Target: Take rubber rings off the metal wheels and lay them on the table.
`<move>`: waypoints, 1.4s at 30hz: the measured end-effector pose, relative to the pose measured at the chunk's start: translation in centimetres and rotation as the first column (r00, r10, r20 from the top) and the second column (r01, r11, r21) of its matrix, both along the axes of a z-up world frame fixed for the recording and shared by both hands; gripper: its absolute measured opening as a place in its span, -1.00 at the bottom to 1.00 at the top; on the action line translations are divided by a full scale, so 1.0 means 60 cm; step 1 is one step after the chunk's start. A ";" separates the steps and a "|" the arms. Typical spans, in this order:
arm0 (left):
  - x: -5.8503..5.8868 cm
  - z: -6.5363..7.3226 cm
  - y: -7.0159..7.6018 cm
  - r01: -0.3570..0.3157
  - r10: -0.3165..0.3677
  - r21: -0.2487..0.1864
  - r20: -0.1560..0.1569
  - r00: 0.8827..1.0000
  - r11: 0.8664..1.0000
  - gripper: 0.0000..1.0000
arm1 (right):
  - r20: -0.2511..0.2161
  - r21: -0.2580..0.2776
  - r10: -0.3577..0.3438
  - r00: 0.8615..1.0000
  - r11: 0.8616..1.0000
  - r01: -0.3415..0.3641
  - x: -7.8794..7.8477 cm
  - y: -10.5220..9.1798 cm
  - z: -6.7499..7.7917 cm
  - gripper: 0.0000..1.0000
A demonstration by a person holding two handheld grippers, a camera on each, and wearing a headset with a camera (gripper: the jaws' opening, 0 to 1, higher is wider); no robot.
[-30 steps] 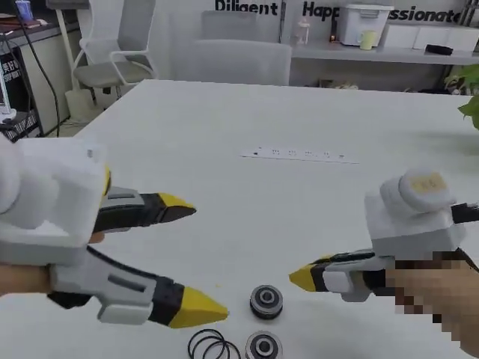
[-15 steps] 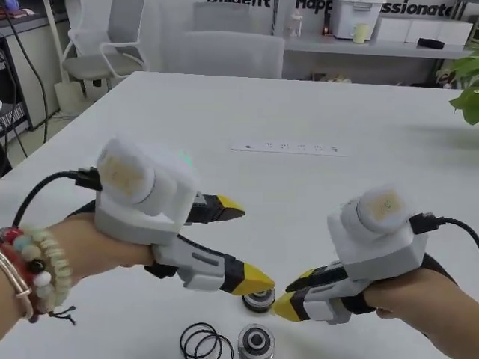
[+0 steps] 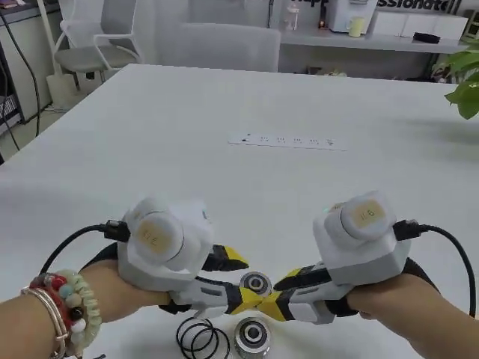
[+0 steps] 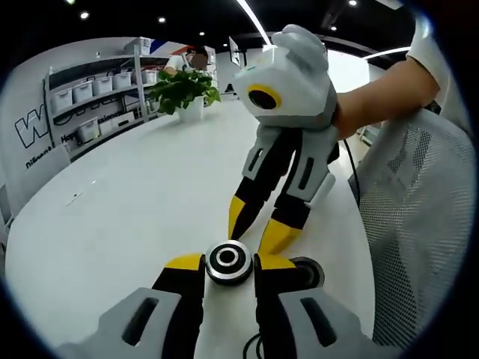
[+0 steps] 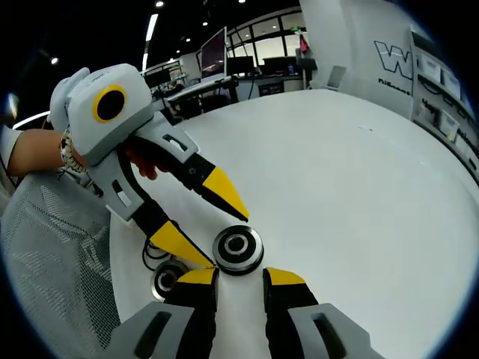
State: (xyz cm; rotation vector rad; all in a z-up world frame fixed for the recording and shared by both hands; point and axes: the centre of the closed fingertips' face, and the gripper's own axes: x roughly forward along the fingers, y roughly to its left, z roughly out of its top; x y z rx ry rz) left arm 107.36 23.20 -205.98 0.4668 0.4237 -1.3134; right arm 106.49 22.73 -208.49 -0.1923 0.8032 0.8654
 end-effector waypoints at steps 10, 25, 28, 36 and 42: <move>0.003 -0.006 -0.002 -0.031 0.030 -0.022 -0.042 0.999 0.999 -0.79 | 0.026 -0.012 0.025 0.999 1.000 -0.025 0.000 0.003 0.000 -0.62; 0.005 -0.003 -0.003 -0.064 0.061 -0.045 -0.057 0.997 0.997 -0.84 | 0.050 -0.039 0.064 0.997 0.997 -0.062 -0.002 0.002 0.003 -0.68; 0.005 -0.003 -0.003 -0.064 0.061 -0.047 -0.058 0.996 0.997 -0.84 | 0.051 -0.039 0.065 0.997 0.997 -0.063 -0.002 0.001 0.004 -0.74; 0.004 -0.003 -0.003 -0.070 0.067 -0.042 -0.053 0.996 0.997 -0.84 | 0.045 -0.057 0.073 0.996 0.996 -0.070 -0.003 -0.004 0.000 -0.89; 0.004 -0.003 -0.002 -0.071 0.068 -0.047 -0.052 0.996 0.996 -0.84 | 0.042 -0.042 0.042 0.998 0.998 -0.040 0.001 -0.008 0.001 -1.00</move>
